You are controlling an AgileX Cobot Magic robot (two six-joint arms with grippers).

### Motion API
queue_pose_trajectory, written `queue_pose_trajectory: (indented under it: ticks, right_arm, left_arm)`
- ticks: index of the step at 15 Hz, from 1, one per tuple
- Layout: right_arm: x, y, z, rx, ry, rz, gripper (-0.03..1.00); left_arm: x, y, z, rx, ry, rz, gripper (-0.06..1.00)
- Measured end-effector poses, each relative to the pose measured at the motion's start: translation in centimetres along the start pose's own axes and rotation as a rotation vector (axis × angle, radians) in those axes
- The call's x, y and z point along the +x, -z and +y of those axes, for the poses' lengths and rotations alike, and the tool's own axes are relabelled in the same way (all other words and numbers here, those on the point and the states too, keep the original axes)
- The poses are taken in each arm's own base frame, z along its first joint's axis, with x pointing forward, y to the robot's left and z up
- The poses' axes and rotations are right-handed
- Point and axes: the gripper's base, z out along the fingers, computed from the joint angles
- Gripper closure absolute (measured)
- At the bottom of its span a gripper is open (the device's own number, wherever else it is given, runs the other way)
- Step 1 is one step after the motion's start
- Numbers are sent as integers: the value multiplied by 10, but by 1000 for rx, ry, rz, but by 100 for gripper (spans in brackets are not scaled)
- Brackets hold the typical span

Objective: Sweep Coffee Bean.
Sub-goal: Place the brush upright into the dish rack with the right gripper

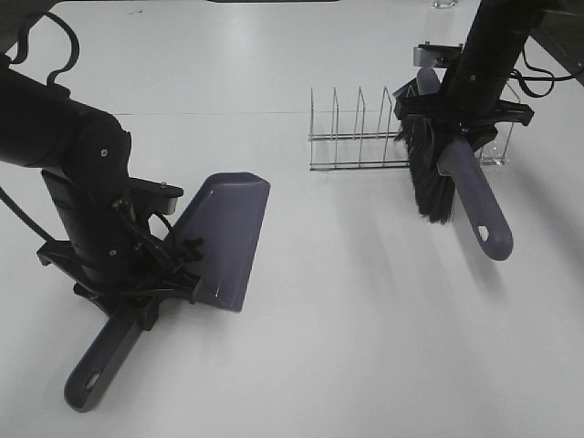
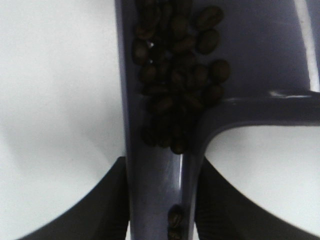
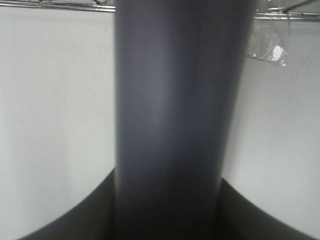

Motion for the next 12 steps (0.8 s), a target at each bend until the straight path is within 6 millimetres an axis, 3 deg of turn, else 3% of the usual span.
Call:
queue_pose_trajectory:
  ticks: [9,12]
  right_arm:
    - [-1,1,-6,-58,-11,-5,66]
    - [-8,-7,-7,-60,-10,-8,66]
  left_arm:
    - [0,0,-1,8,9,3,62]
    - [0,0,-1,12,13,5,62]
